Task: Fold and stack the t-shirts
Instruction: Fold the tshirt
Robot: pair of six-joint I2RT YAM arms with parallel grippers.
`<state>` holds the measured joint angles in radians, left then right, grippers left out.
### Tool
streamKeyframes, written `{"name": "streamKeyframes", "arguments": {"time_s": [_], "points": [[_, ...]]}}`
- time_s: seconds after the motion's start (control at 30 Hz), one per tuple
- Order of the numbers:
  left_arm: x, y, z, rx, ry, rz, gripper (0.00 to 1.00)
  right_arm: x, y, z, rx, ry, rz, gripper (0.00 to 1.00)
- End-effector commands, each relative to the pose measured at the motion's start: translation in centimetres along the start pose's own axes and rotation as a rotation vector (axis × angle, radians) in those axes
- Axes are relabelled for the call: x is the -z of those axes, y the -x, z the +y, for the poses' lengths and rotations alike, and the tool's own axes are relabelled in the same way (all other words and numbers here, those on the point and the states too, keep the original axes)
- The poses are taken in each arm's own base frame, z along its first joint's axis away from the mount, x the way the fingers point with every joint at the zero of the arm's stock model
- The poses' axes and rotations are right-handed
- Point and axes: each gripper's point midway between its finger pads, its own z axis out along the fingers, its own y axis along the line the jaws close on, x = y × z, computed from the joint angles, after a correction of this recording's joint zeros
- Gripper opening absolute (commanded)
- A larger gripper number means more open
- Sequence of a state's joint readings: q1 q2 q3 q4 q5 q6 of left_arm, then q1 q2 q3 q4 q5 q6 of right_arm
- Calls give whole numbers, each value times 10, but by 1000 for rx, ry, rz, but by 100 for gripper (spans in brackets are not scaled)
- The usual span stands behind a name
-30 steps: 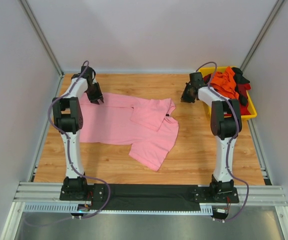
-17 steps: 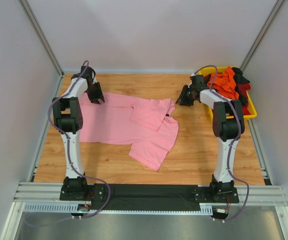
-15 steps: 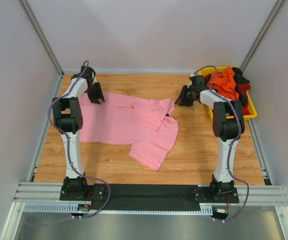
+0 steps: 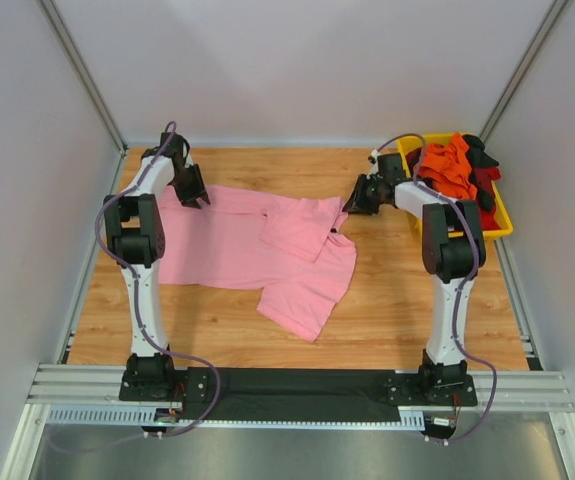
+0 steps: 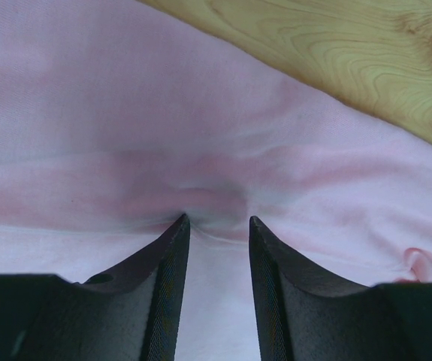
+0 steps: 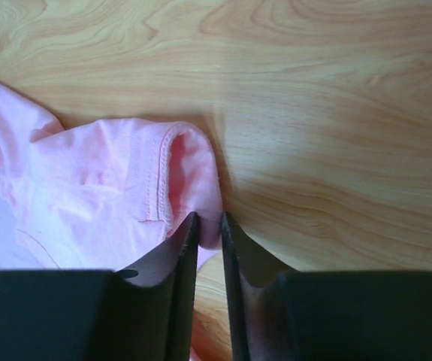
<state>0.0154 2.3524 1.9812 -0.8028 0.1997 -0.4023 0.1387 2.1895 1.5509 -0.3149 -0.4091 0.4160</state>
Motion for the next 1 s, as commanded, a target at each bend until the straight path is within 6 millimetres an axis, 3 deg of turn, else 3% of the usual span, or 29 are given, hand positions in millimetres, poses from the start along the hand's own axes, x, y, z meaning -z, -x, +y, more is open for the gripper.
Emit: {"name": "streamKeyframes", "arguments": {"time_s": [0.0, 0.07, 0.1, 0.17, 0.3, 0.5, 0.67, 0.8, 0.9, 0.97], "points": [[10, 2, -1, -11, 0, -17, 45, -8, -6, -8, 32, -27, 20, 18], [9, 2, 1, -8, 11, -18, 45, -8, -6, -16, 21, -73, 28, 3], [9, 2, 2, -5, 15, -21, 45, -6, 4, -23, 32, -132, -4, 0], [9, 2, 5, -1, 29, -22, 45, 1, 20, -39, 25, -255, -36, 0], [7, 2, 10, 9, 55, -24, 46, 10, 33, -57, 20, -378, -72, 0], [5, 1, 2, 10, 15, -14, 46, 7, 44, -56, 33, -373, -91, 0], [30, 10, -20, -20, -83, -53, 48, 16, 58, -42, 43, -342, -127, 1], [74, 22, -34, -66, -114, -119, 57, 36, 69, -27, 30, -348, -151, 11], [96, 24, -21, -78, -34, -156, 58, 60, 71, -15, -11, -367, -169, 24], [101, 22, -3, -50, 17, -160, 58, 76, 65, -14, -64, -418, -171, 29]]}}
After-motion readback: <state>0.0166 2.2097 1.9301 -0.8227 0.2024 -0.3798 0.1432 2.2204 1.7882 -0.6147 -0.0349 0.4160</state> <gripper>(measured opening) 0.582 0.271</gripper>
